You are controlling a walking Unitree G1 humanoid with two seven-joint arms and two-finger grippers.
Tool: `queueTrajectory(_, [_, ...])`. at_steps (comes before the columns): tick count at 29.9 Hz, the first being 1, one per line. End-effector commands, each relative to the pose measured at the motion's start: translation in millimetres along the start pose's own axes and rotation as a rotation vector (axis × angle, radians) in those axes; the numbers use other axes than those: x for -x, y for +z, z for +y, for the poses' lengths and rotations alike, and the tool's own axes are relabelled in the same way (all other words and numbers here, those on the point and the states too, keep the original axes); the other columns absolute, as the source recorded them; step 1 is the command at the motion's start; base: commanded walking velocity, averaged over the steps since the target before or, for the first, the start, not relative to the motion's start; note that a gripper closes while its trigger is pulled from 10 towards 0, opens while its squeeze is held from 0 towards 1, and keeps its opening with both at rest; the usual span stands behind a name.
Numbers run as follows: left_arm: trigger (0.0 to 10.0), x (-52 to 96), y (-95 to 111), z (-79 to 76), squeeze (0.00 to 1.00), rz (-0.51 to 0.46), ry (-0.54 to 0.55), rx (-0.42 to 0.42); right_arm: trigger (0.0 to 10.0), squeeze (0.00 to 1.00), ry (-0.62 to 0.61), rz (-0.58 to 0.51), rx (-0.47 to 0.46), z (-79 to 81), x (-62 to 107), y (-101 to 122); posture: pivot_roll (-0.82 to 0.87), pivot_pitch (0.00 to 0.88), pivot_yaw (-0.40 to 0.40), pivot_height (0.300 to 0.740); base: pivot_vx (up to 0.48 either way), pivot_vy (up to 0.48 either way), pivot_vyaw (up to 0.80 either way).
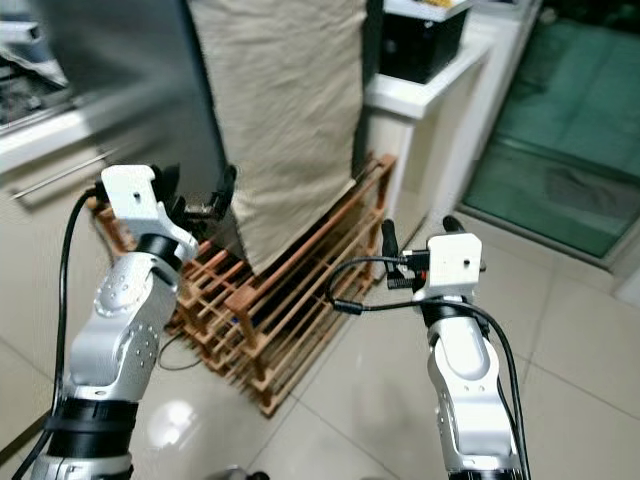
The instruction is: Restocking fridge
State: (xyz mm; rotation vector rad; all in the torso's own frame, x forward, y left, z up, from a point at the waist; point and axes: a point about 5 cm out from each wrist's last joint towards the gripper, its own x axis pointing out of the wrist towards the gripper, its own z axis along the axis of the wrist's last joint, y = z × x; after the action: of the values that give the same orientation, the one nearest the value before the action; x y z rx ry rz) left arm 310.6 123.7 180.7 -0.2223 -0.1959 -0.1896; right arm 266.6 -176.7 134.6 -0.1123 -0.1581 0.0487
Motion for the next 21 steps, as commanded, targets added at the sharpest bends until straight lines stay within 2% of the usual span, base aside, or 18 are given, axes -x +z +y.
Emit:
queueTrajectory(1, [10.0, -10.5, 9, -5.9, 0.0, -0.016, -0.026, 0.004, 10.0, 0.16, 0.012, -0.026, -0.005, 0.7, -3.3, 8, -0.2, 0.055, 0.033, 0.735, 0.0, 0.0, 0.0])
queueTrajectory(4, [10.0, -24.8, 12, -15.5, 0.0, -0.01, -0.075, 0.024, 10.0, 0.16, 0.019, -0.03, -0.005, 2.7, -5.1, 10, -0.2, 0.073, 0.029, 0.735, 0.0, 0.0, 0.0])
queueTrajectory(7, [10.0, -29.4, 11, -18.6, 0.0, 0.007, -0.093, 0.034, 10.0, 0.16, 0.028, -0.028, -0.007, 5.1, -5.4, 10, -0.21, 0.08, 0.032, 0.735, 0.0, 0.0, 0.0])
queueTrajectory(9, [10.0, -31.2, 10, -19.2, 0.0, 0.012, -0.095, 0.035, 10.0, 0.16, 0.03, -0.028, -0.007, 5.5, -5.4, 10, -0.21, 0.082, 0.031, 0.735, 0.0, 0.0, 0.0])
queueTrajectory(14, [10.0, -47.4, 11, -22.5, 0.0, 0.018, -0.088, 0.027, 10.0, 0.16, 0.039, -0.025, -0.012, 8.5, -5.2, 11, -0.22, 0.099, 0.036, 0.735, 0.0, 0.0, 0.0])
queueTrajectory(21, [10.0, -55.3, 8, -19.6, 0.0, 0.036, -0.078, 0.022, 10.0, 0.16, 0.041, -0.026, -0.017, 10.5, -4.3, 13, -0.22, 0.107, 0.039, 0.735, 0.0, 0.0, 0.0])
